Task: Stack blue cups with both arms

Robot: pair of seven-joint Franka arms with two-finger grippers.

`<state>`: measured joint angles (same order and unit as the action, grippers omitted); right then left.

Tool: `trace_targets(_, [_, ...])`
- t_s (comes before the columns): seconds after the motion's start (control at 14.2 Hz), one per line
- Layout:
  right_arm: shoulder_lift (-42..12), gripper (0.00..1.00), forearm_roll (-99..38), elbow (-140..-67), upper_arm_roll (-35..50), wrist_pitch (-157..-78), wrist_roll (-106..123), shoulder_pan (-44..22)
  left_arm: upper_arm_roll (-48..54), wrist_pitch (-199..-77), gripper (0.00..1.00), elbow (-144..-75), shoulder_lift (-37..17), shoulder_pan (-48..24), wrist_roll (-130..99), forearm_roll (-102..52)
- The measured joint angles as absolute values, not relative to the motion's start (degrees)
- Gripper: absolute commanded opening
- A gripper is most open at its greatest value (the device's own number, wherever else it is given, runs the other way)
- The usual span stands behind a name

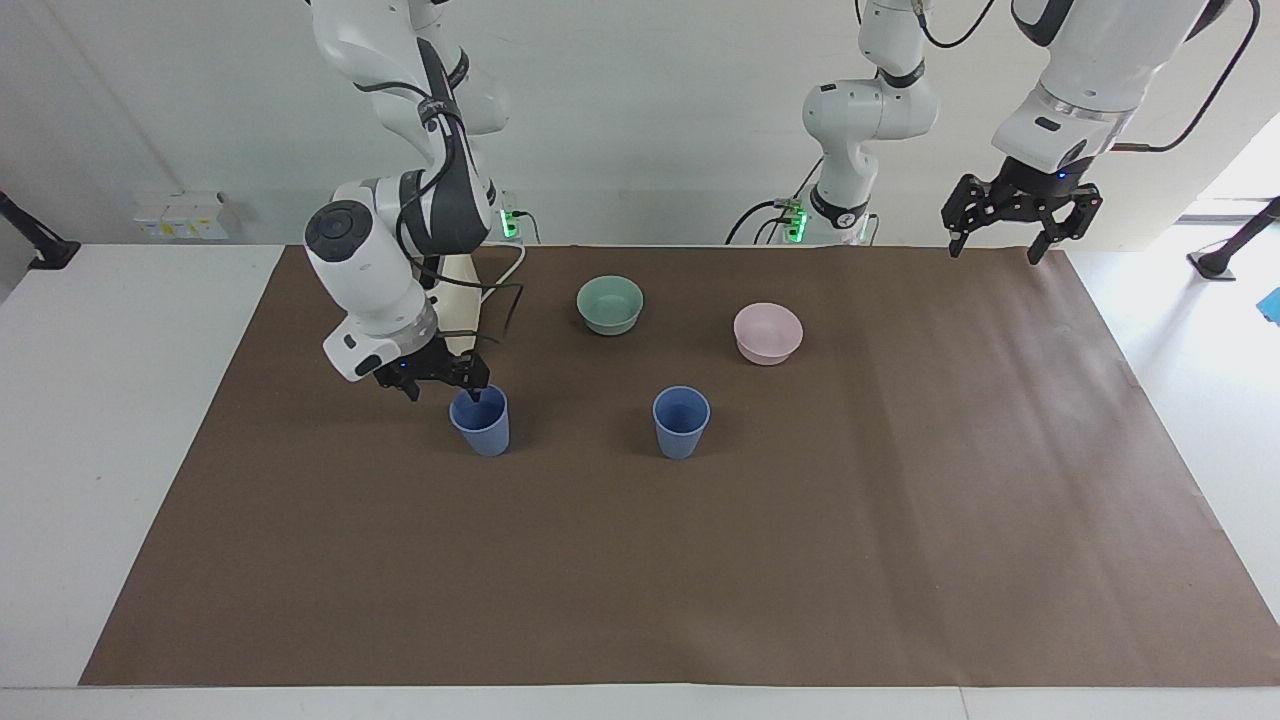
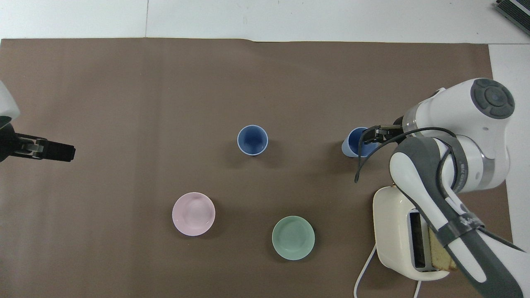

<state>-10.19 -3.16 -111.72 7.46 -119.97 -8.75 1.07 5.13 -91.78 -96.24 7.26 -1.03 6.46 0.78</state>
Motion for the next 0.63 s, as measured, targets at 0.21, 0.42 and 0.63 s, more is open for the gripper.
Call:
trace_targets(0.21, [-11.05, 0.59, -3.16, -111.79, 7.48, -120.85, -8.75, 1.07, 4.94, -91.22, 1.0, -96.2, 7.25, 0.15, 5.64, -1.66])
trace_targets(0.42, [-11.12, 0.4, -3.15, -111.86, 7.5, -120.86, -8.75, 1.07, 4.87, -88.42, 1.0, -94.21, 7.2, 1.16, 5.64, -3.53])
trace_targets(0.63, [-11.12, 0.27, -3.13, -111.87, 7.54, -120.86, -8.75, 1.07, 5.05, -86.93, 1.0, -92.0, 7.19, 1.15, 5.27, -3.65])
